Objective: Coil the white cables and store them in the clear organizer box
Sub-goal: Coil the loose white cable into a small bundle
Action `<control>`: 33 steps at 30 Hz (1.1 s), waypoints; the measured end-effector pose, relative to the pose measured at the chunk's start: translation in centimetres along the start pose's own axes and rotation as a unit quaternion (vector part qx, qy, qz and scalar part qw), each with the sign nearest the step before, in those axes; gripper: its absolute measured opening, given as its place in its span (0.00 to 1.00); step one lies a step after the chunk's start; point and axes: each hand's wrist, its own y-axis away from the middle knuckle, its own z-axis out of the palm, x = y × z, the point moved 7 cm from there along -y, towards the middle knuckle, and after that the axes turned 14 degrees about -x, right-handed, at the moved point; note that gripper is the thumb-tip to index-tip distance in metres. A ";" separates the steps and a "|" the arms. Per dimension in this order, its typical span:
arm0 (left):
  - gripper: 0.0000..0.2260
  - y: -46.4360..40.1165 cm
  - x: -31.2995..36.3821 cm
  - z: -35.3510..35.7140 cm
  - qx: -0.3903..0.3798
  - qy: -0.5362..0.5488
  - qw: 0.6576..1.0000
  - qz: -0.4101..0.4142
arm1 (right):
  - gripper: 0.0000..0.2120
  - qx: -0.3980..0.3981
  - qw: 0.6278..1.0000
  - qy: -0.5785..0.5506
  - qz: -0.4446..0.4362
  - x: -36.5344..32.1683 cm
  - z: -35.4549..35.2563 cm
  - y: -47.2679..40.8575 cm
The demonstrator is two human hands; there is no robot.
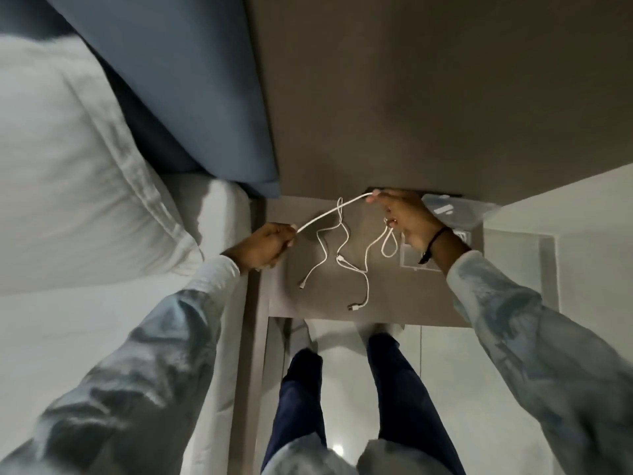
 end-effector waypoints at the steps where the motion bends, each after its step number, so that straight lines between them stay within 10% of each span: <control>1: 0.18 1.6 1.7 0.5 -0.019 0.011 1.000 0.003 | 0.07 0.012 1.000 -0.006 -0.014 -1.7 -0.5 1.1; 8: 0.16 10.8 11.9 2.2 -0.077 0.021 0.988 0.130 | 0.11 0.078 0.990 0.002 -0.117 -12.9 -3.7 7.6; 14: 0.09 15.8 24.0 4.9 -0.216 0.235 0.901 0.294 | 0.08 0.132 0.970 0.066 -0.191 -17.3 -3.1 10.7; 18: 0.13 16.9 32.4 2.5 -0.053 0.324 0.819 0.470 | 0.06 0.053 0.955 0.143 -0.255 -18.3 1.4 13.3; 23: 0.10 19.0 33.1 0.1 0.309 -0.126 0.785 0.522 | 0.08 -0.066 0.923 0.224 -0.304 -19.1 4.7 17.5; 26: 0.07 18.4 31.2 1.1 0.293 -0.400 0.727 0.474 | 0.07 -0.074 0.918 0.228 -0.316 -21.1 3.5 19.7; 29: 0.12 17.0 28.8 3.0 0.178 -0.422 0.789 0.408 | 0.09 -0.026 0.900 0.265 -0.345 -24.3 1.1 21.6; 33: 0.14 16.7 26.6 6.8 0.007 -0.197 0.904 0.378 | 0.06 0.043 0.878 0.281 -0.384 -26.9 -1.0 23.1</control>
